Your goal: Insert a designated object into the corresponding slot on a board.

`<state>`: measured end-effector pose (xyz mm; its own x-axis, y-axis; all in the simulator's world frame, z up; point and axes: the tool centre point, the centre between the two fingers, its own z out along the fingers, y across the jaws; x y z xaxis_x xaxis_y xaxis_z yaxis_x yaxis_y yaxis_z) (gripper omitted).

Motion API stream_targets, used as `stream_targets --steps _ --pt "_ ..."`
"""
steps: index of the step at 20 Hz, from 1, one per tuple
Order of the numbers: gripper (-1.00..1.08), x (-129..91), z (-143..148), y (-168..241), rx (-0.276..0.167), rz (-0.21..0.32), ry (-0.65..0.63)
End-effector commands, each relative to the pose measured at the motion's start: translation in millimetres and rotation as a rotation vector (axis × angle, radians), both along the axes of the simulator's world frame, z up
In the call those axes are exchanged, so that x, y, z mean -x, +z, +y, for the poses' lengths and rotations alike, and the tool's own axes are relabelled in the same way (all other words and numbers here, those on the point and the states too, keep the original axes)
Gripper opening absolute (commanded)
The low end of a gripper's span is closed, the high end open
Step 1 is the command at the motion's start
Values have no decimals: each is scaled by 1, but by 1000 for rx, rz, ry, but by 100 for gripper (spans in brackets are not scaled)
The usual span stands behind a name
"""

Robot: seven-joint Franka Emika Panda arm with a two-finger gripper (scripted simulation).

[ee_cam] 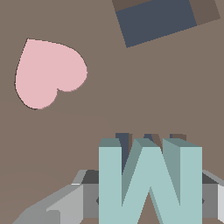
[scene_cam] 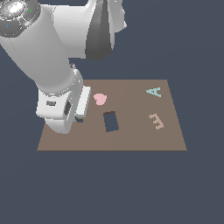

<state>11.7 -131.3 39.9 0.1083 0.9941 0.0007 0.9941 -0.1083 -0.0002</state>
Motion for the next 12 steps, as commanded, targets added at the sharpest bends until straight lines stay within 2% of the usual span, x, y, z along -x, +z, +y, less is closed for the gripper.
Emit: stream_targets --steps 1,12 --pt "-100 -6 0 1 0 0 -10" --pt "-100 -10 0 -8 0 0 -16"
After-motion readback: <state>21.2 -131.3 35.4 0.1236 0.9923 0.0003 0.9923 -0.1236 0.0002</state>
